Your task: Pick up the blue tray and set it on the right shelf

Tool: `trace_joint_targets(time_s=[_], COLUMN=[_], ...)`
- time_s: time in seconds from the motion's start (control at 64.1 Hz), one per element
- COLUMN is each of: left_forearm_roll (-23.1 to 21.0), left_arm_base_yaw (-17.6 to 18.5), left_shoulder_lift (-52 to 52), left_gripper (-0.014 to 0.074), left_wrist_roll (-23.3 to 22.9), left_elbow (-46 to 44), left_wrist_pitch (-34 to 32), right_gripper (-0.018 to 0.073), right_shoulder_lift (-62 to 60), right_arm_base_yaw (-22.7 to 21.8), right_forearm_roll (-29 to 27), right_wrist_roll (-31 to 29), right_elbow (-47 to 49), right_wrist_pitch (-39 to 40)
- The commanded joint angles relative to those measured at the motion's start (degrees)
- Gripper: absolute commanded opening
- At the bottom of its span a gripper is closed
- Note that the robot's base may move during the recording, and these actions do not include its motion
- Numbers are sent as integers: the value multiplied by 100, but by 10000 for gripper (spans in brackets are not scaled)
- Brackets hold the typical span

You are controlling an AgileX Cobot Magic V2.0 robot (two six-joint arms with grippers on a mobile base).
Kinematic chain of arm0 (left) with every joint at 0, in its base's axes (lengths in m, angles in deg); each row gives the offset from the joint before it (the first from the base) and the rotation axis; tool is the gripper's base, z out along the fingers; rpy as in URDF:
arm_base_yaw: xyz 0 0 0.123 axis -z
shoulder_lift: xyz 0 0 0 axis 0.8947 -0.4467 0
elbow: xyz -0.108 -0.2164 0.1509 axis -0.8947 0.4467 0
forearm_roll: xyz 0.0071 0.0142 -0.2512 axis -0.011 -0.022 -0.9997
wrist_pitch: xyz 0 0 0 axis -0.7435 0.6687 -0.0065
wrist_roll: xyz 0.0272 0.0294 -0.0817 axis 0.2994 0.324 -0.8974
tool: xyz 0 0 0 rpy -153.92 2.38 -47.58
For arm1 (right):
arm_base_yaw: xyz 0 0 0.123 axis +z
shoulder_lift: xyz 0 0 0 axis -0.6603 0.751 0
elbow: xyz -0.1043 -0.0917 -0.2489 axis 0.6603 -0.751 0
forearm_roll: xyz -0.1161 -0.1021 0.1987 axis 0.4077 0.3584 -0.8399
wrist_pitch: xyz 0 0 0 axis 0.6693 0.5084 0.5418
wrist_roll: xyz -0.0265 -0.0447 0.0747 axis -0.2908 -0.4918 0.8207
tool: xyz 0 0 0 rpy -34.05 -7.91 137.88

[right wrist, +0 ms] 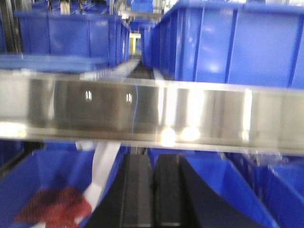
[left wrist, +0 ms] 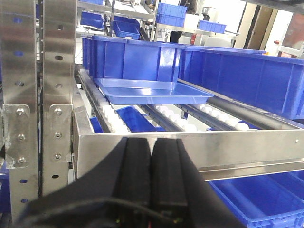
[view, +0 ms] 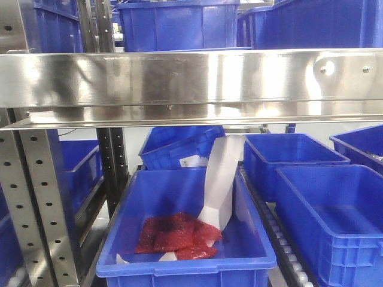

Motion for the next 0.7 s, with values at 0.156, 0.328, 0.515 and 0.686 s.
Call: trace_joint_targets(time_s=[0.156,0.328,0.515,0.686], left_forearm_roll=[18,18,18,18], left_arm_base_yaw=[43,43,43,43], left_shoulder_lift=[-64,-64,-64,-64], left_gripper=[-48,-48,-48,-48], left_wrist_roll=[-14,-14,-14,-14], left_elbow=[-168,-168,-168,-168], left_wrist_pitch=[-565,-565,-565,-565], right_gripper=[39,39,39,39], right_shoulder_lift=[-120,-120,-120,-120], right_arm_base_yaw=[-32,-32,-32,-32], right_forearm_roll=[5,5,5,5], right_wrist_roll=[-78,-78,-78,-78], right_elbow=[79,79,79,79], right_wrist_pitch=[614,593,593,593])
